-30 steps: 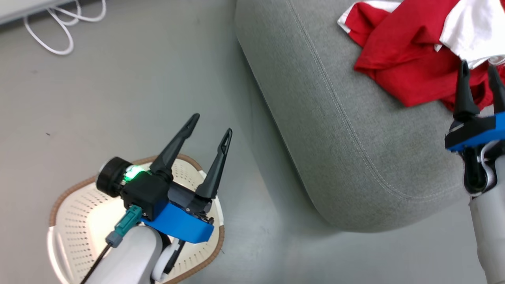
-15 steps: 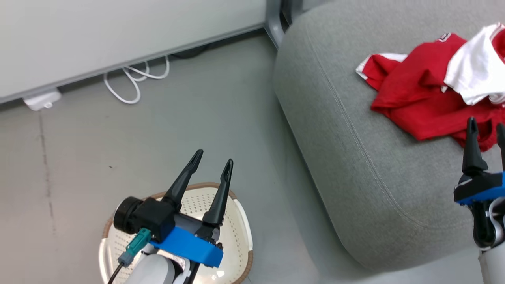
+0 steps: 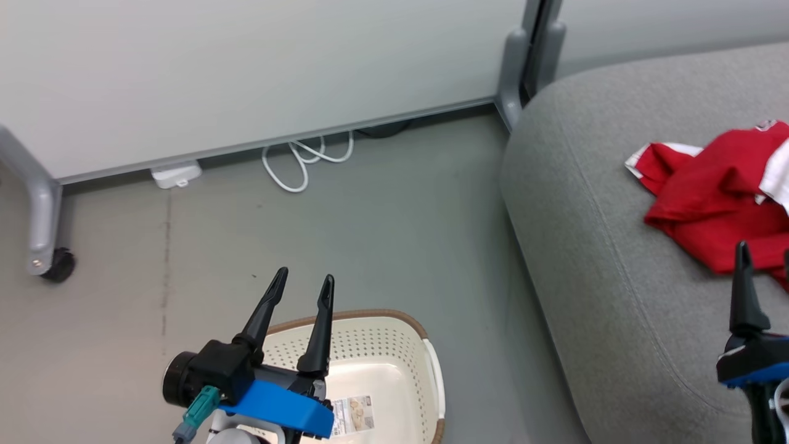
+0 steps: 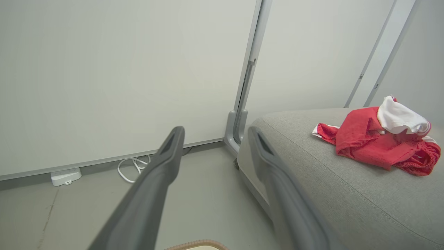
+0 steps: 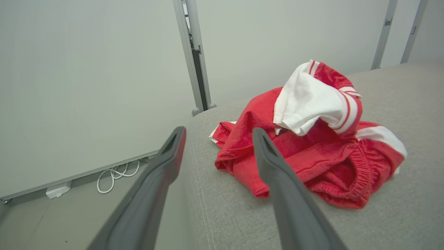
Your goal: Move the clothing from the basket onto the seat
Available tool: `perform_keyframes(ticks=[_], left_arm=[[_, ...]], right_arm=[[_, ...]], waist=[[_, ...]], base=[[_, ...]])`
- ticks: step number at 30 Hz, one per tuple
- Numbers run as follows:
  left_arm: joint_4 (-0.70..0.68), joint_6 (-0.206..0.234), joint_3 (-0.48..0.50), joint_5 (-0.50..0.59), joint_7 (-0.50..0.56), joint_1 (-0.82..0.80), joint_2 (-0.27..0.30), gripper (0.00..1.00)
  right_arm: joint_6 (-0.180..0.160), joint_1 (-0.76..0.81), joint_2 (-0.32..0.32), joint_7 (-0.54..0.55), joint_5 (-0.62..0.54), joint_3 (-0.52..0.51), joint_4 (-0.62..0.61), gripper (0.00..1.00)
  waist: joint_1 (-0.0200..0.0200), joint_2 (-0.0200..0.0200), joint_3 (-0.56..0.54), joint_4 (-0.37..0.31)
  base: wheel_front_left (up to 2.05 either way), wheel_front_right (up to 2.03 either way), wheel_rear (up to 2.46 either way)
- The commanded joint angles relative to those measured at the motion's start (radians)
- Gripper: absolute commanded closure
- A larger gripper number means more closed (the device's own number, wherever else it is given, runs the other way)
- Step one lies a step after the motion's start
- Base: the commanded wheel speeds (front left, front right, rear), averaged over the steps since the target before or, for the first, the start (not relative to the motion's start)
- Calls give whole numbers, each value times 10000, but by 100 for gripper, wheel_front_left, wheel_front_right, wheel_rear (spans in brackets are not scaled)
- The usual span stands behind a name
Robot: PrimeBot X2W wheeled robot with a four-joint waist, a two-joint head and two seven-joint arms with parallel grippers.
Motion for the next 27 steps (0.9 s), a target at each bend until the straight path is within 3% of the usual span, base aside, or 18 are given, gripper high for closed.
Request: perform_keyframes(ticks=[1, 12, 19, 27], left_arm=[[10, 1, 145, 110, -44, 110, -40, 0], [202, -161, 1001, 458, -45, 700, -352, 0], [627, -197, 1274, 537, -44, 915, -438, 0], [970, -178, 1791, 712, -45, 1112, -471, 0]], right_arm=[[6, 303, 156, 80, -47, -59, -229, 0], [6, 1656, 975, 539, -824, -55, -1734, 0], [6, 2312, 1245, 488, -717, 237, -2052, 0], [6, 2755, 1397, 503, -1244, 883, -2077, 0]], waist=[[2, 0, -309, 335], [2, 0, -923, 1281], [2, 0, -1297, 1918], [2, 0, -1488, 2110]], base=[[0, 0, 0], [0, 0, 0], [0, 0, 0], [0, 0, 0]])
